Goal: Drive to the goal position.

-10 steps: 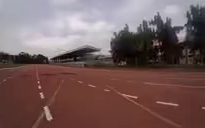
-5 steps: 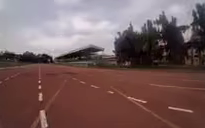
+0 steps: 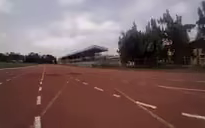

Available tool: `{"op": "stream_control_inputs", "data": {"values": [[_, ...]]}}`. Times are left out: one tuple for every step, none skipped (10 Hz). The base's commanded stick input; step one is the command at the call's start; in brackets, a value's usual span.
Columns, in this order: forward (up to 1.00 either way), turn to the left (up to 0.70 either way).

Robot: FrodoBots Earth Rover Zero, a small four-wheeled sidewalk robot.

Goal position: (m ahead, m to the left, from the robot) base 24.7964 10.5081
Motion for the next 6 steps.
{"op": "stream_control_inputs", "data": {"values": [[0.45, 0.0], [0.45, 0.0], [0.45, 0.0], [0.45, 0.0], [0.45, 0.0], [0.45, 0.0]]}}
